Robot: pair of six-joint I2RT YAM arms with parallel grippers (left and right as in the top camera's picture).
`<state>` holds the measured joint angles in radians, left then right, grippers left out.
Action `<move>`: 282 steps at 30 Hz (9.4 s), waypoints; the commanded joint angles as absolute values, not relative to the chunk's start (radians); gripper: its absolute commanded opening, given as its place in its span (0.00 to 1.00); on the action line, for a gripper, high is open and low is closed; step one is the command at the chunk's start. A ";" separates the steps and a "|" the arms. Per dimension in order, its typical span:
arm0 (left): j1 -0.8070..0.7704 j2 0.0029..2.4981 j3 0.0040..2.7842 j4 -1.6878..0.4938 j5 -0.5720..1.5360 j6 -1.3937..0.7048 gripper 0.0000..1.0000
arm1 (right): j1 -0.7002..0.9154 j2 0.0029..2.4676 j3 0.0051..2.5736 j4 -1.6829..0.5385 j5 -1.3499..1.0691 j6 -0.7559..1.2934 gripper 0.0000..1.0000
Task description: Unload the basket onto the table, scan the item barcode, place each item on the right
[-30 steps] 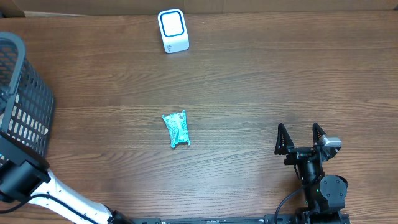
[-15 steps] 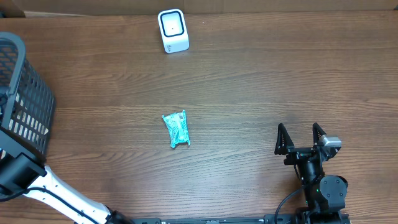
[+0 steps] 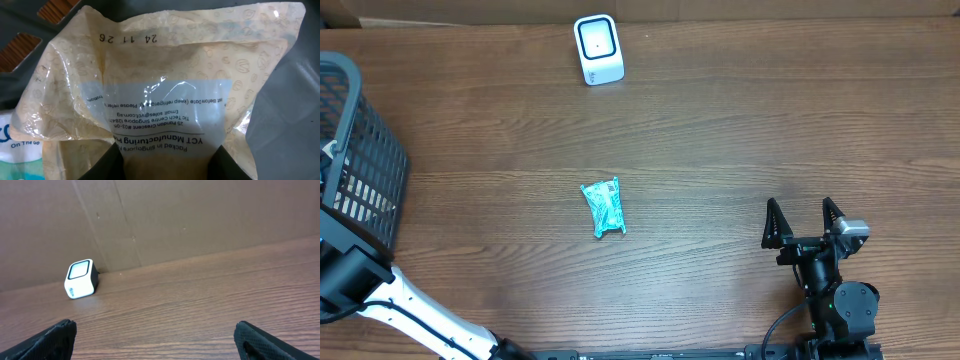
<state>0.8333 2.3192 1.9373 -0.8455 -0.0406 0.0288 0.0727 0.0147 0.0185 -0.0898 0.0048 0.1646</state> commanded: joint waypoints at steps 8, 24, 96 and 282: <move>0.837 2.228 1.958 -0.866 -0.025 -0.021 0.20 | 0.072 0.003 0.008 -0.083 0.009 0.167 1.00; 0.837 1.799 1.983 -0.879 0.023 -0.159 0.16 | 0.072 0.003 0.008 -0.083 0.009 0.167 1.00; 0.898 1.948 2.004 -1.237 -0.012 -0.243 0.96 | 0.072 0.003 0.008 -0.083 0.009 0.167 1.00; 0.947 2.312 2.212 -1.213 -0.254 0.060 0.70 | 0.072 0.003 0.008 -0.083 0.009 0.167 1.00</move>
<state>0.9379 2.2967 2.2162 -1.2232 -0.2131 0.0299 0.0727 0.0147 0.0185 -0.0898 0.0044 0.1642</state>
